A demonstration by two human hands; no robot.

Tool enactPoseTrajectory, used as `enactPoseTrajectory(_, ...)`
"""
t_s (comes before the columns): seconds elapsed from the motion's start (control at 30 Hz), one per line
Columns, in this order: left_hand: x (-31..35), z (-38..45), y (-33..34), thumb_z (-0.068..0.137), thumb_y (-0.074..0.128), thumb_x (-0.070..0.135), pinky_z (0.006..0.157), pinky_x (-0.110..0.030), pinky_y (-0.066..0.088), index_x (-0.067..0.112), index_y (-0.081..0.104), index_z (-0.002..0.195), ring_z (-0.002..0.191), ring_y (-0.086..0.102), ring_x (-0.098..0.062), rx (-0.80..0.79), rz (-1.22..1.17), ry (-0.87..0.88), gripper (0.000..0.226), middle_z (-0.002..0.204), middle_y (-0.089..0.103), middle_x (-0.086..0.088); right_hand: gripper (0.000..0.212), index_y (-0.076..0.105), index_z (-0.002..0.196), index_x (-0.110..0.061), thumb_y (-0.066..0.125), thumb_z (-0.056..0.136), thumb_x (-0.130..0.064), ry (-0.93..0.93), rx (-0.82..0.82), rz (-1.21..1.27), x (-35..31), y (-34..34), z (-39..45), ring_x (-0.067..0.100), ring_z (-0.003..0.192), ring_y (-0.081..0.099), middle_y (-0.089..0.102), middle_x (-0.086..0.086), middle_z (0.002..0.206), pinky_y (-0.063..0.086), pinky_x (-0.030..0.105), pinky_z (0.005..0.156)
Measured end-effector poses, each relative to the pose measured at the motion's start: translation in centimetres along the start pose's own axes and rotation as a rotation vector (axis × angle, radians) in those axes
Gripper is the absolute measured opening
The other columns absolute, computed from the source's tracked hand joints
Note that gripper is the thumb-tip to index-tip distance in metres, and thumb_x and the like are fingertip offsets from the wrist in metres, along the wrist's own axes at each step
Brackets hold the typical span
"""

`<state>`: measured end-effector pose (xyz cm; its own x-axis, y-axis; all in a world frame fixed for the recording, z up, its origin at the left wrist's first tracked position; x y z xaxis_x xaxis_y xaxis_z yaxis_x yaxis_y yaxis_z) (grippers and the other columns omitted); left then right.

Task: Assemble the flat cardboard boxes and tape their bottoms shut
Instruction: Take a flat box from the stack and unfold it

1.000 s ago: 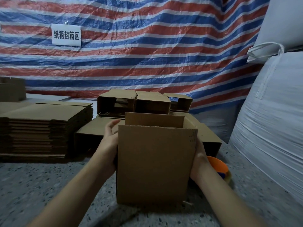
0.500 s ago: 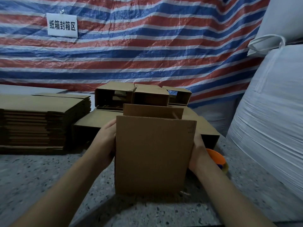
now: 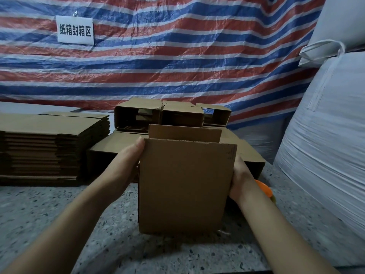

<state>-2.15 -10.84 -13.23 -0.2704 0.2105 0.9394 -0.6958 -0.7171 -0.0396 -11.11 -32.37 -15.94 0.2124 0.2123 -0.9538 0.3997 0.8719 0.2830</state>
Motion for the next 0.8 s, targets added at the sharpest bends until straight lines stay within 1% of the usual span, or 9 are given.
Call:
enactPoseTrajectory(0.1,0.1,0.1,-0.1,0.072,0.051,0.075,0.065,-0.028,0.053,0.046,0.075,0.084,0.078,0.072,-0.011,0.064,-0.007,-0.021,0.039,0.085,0.076,0.008,0.030,0.070,0.093,-0.020,0.046,0.103,-0.034,-0.059,0.004,-0.002,-0.7,0.1,-0.1,0.017,0.065,0.072,0.074,0.001,0.072,0.056,0.027,0.053)
enactPoseTrajectory(0.17,0.0,0.1,-0.5,0.082,0.049,0.060,0.058,-0.025,0.052,0.040,0.076,0.086,0.069,0.068,-0.012,0.116,0.021,-0.008,0.034,0.079,0.073,0.008,0.032,0.065,0.117,-0.016,0.046,0.103,-0.036,-0.056,-0.013,0.040,-0.7,0.3,-0.3,0.021,0.074,0.075,0.077,0.007,0.086,0.058,0.031,0.056)
enactPoseTrajectory(0.2,-0.1,0.2,-0.7,0.087,0.049,0.053,0.059,-0.026,0.051,0.037,0.076,0.089,0.072,0.066,-0.013,0.135,0.034,0.008,0.031,0.083,0.073,0.007,0.036,0.066,0.122,-0.016,0.045,0.103,-0.038,-0.059,-0.028,0.071,-0.6,0.4,-0.4,0.023,0.079,0.076,0.077,0.009,0.091,0.059,0.033,0.059)
enactPoseTrajectory(0.33,-0.4,0.2,-1.3,0.097,0.052,0.028,0.057,-0.029,0.051,0.037,0.069,0.101,0.080,0.064,-0.015,0.217,-0.055,0.037,0.019,0.101,0.070,0.008,0.054,0.071,0.121,-0.022,0.049,0.094,-0.062,-0.068,-0.128,0.118,-0.6,0.9,-1.4,0.030,0.103,0.073,0.074,0.016,0.116,0.061,0.036,0.073)
enactPoseTrajectory(0.4,-0.9,0.4,-1.6,0.096,0.055,0.024,0.058,-0.034,0.049,0.035,0.062,0.106,0.084,0.061,-0.021,0.248,-0.087,0.018,0.016,0.112,0.063,0.003,0.048,0.067,0.124,-0.021,0.062,0.087,-0.052,-0.087,-0.143,0.035,-0.8,0.7,-1.6,0.028,0.101,0.073,0.073,0.015,0.115,0.060,0.035,0.073)
enactPoseTrajectory(0.5,-1.2,0.7,-1.7,0.097,0.054,0.019,0.058,-0.032,0.052,0.038,0.054,0.113,0.088,0.062,-0.021,0.265,-0.112,0.015,0.024,0.119,0.058,0.009,0.048,0.060,0.130,-0.022,0.066,0.084,-0.033,-0.065,-0.182,-0.007,-0.9,0.8,-1.5,0.024,0.095,0.073,0.073,0.015,0.114,0.060,0.033,0.070)
enactPoseTrajectory(0.63,-0.2,0.9,-1.6,0.096,0.053,0.007,0.072,-0.016,0.052,0.039,0.044,0.130,0.109,0.061,0.003,0.239,-0.167,0.114,0.048,0.127,0.057,0.021,0.057,0.051,0.139,-0.038,0.062,0.084,-0.025,-0.099,-0.229,-0.019,-2.0,1.3,-1.4,0.026,0.109,0.070,0.069,0.009,0.129,0.058,0.035,0.080)
enactPoseTrajectory(0.7,0.0,0.6,-1.9,0.095,0.056,0.010,0.076,-0.018,0.051,0.044,0.043,0.132,0.106,0.061,0.008,0.251,-0.134,0.138,0.052,0.125,0.058,0.020,0.063,0.049,0.144,-0.036,0.062,0.084,-0.022,-0.130,-0.241,-0.035,-2.4,1.3,-1.4,0.029,0.115,0.067,0.064,0.010,0.134,0.057,0.038,0.085)
enactPoseTrajectory(0.8,0.4,0.1,-1.8,0.094,0.058,0.020,0.062,-0.024,0.055,0.050,0.059,0.116,0.090,0.066,0.001,0.259,-0.048,0.150,0.037,0.110,0.066,0.018,0.035,0.067,0.120,-0.020,0.068,0.086,-0.019,-0.156,-0.202,0.024,-2.4,0.9,-1.5,0.030,0.116,0.066,0.063,0.012,0.133,0.058,0.034,0.082)
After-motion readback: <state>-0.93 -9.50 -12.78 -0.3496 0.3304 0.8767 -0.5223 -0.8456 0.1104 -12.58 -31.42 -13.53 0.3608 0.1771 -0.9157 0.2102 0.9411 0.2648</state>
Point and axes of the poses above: each hand's wrist, its own z-axis towards the middle knuckle, its own y-axis out of the palm, x = y × z, the point moved 9 cm from there along z, towards the middle knuckle
